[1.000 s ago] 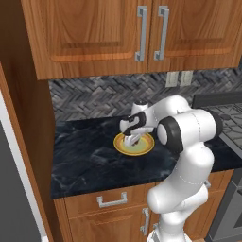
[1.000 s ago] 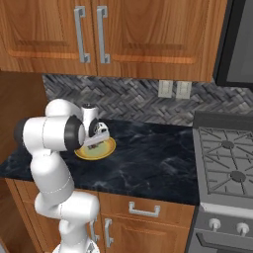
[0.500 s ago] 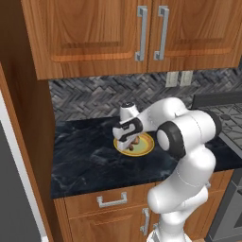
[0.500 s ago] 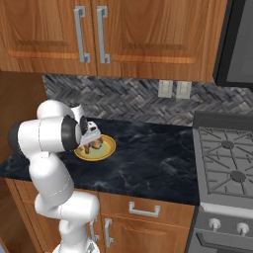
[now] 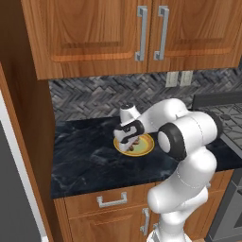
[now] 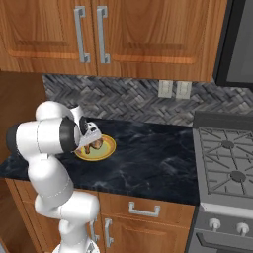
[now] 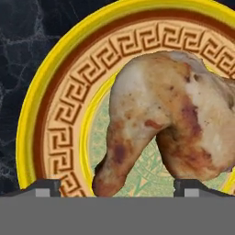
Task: Pick chicken drumstick from the fridge and place it on the plate on the counter.
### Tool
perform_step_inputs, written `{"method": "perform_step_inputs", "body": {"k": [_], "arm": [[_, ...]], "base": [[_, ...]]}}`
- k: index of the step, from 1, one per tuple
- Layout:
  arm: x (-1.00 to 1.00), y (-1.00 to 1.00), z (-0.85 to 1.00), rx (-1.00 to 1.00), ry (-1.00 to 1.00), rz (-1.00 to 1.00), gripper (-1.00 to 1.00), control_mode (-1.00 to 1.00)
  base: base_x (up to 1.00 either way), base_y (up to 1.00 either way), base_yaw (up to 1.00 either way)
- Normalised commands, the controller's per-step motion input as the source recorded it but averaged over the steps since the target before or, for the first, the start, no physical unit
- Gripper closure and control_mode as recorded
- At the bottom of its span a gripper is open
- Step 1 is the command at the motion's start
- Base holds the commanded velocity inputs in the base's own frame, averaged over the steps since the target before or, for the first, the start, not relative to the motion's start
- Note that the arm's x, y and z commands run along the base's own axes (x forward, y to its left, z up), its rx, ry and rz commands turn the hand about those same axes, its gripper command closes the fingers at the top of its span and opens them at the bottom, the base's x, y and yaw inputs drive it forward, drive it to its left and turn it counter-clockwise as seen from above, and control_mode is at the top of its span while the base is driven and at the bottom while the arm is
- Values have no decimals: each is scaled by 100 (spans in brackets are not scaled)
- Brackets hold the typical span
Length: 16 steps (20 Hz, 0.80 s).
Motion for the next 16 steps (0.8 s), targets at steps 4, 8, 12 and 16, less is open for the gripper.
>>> {"method": "perform_step_inputs", "body": {"k": [4, 8, 12, 16], "arm": [[-22, -39, 34, 0, -12, 0, -100, -100], [-47, -39, 64, 0, -26, 0, -100, -100], [-54, -30, 82, 0, -38, 0, -100, -100], [-67, -23, 77, 0, -47, 0, -100, -100]], "base": [[0, 0, 0], [0, 0, 0], [0, 0, 0], [0, 0, 0]]}}
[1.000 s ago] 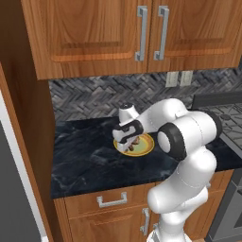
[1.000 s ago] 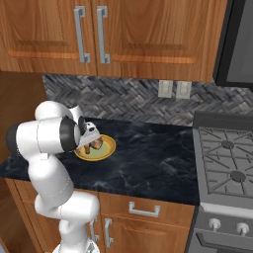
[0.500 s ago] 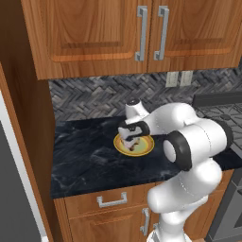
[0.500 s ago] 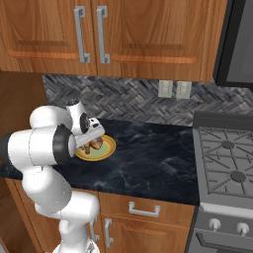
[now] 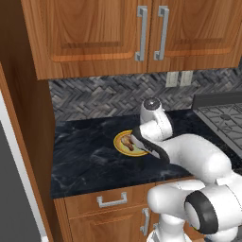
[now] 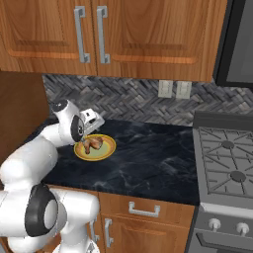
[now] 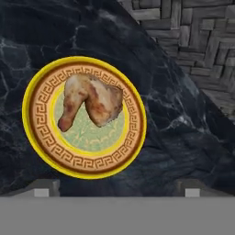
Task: Pick chicken drumstick from the fridge and place it on the plate on the counter.
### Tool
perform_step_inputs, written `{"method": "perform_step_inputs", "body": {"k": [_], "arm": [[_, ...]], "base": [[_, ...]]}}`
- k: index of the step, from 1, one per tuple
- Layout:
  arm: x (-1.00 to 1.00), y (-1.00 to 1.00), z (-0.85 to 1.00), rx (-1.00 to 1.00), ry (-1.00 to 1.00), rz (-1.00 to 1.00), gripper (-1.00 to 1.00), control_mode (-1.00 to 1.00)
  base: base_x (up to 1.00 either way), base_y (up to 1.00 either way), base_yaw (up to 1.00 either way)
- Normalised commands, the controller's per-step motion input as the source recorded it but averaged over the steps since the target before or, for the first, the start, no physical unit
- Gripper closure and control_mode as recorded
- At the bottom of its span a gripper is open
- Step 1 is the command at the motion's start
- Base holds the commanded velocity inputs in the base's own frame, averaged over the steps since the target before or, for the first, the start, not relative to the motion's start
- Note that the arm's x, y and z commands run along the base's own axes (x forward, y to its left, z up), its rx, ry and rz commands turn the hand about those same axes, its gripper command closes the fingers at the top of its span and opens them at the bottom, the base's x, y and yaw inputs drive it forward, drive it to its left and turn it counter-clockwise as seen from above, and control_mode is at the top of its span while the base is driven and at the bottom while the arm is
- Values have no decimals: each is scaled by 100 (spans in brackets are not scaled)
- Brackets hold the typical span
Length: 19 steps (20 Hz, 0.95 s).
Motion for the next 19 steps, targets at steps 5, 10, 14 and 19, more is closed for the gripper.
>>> {"method": "perform_step_inputs", "body": {"k": [5, 10, 14, 19], "arm": [[-84, -9, 74, 0, -48, 0, -100, -100], [-99, -8, 77, 3, -34, 0, -100, -100], [-100, 0, 73, 6, -23, 0, -100, -100], [-100, 0, 66, 7, -21, 0, -100, -100]], "base": [[0, 0, 0], [0, 0, 0], [0, 0, 0], [0, 0, 0]]}}
